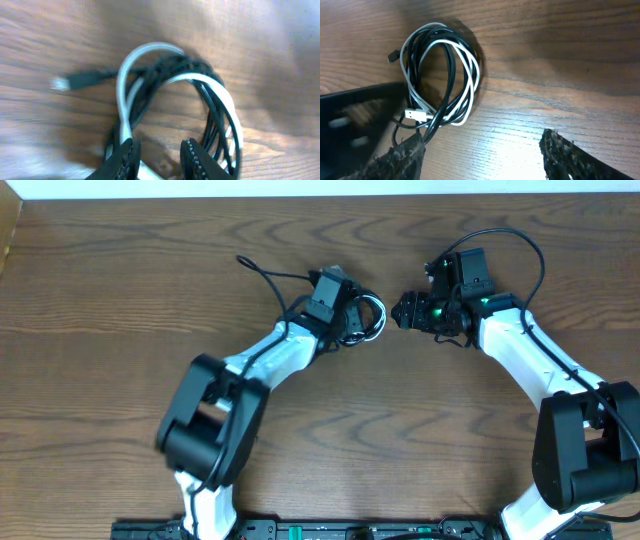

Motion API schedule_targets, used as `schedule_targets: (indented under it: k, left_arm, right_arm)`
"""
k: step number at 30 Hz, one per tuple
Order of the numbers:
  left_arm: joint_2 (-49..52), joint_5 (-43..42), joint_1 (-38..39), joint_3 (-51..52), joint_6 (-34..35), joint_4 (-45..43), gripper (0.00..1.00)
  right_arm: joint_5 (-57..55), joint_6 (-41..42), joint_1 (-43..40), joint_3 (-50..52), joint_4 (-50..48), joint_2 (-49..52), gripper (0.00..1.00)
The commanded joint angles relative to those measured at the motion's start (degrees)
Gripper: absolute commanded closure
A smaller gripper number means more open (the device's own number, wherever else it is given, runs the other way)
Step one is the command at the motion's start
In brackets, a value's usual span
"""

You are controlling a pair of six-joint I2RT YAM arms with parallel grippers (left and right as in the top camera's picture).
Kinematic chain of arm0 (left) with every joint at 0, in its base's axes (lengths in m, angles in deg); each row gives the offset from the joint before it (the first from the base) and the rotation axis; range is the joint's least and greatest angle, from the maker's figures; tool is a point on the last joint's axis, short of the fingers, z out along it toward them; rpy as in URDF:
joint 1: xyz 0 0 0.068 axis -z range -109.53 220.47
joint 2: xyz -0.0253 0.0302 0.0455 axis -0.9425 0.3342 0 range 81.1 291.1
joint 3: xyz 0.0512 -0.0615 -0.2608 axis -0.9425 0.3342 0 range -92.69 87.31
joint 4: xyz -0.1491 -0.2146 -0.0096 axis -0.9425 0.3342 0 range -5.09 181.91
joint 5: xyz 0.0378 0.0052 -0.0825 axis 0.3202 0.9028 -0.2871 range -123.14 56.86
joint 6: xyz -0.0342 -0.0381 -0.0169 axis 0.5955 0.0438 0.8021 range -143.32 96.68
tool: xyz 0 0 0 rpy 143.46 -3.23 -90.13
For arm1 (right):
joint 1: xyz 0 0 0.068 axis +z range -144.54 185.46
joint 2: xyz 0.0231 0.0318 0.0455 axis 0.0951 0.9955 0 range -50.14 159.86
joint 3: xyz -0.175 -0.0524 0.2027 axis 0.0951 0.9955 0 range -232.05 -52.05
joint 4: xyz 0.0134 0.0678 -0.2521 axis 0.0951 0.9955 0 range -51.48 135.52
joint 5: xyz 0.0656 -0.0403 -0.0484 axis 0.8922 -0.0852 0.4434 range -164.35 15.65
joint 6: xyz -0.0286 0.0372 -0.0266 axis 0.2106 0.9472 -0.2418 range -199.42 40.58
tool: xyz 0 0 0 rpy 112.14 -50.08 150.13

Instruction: Untangle cables

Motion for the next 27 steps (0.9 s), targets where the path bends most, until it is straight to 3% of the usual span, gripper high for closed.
schedule_targets:
  k: [1, 27]
  left_arm:
    - [-3.08, 6.58, -0.31, -0.61, -1.20, 2.01, 0.69]
    - [8.31, 7.10, 2.14, -0.55, -0.55, 1.20, 0.69]
  right_arm:
    - [-0.61, -0.44, 0.33, -0.24, 0.11, 0.59, 0.29]
    - [-0.61, -1.46, 0.35, -0.22, 0.68, 1.11, 0.27]
